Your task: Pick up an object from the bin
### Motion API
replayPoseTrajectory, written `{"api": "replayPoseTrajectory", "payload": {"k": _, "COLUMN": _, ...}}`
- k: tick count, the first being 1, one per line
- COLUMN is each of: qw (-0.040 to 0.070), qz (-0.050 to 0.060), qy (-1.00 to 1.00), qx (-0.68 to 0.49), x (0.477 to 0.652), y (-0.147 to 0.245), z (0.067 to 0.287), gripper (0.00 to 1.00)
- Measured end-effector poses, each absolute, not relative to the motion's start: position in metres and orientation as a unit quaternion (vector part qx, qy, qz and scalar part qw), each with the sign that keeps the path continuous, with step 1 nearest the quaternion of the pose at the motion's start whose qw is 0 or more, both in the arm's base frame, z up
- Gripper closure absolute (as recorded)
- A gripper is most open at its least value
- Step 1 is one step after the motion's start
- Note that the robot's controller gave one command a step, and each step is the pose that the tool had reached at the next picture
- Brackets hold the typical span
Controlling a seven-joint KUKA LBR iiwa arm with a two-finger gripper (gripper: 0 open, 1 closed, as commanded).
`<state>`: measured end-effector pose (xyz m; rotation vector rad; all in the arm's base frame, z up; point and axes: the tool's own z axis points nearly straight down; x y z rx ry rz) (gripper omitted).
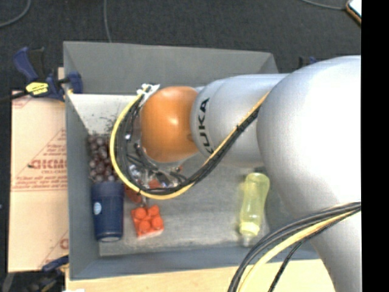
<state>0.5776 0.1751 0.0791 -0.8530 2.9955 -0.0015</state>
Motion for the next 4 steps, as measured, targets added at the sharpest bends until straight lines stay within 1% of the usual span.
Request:
{"api": "replayPoseTrajectory", "payload": {"k": 1, "qw": 0.018, "qz": -0.002, "qy": 0.916, "qx": -0.402, "x": 0.591, "y": 0.196, "z": 0.135, "gripper": 1.00}}
{"api": "replayPoseTrajectory", "payload": {"k": 2, "qw": 0.011, "qz": -0.001, "qy": 0.947, "qx": -0.321, "x": 0.572, "y": 0.164, "z": 0.132, "gripper": 1.00}}
{"api": "replayPoseTrajectory", "payload": {"k": 3, "qw": 0.012, "qz": -0.017, "qy": 0.898, "qx": -0.439, "x": 0.539, "y": 0.197, "z": 0.105, "gripper": 1.00}}
{"api": "replayPoseTrajectory", "payload": {"k": 4, "qw": 0.011, "qz": -0.015, "qy": 0.899, "qx": -0.437, "x": 0.539, "y": 0.197, "z": 0.105, "gripper": 1.00}}
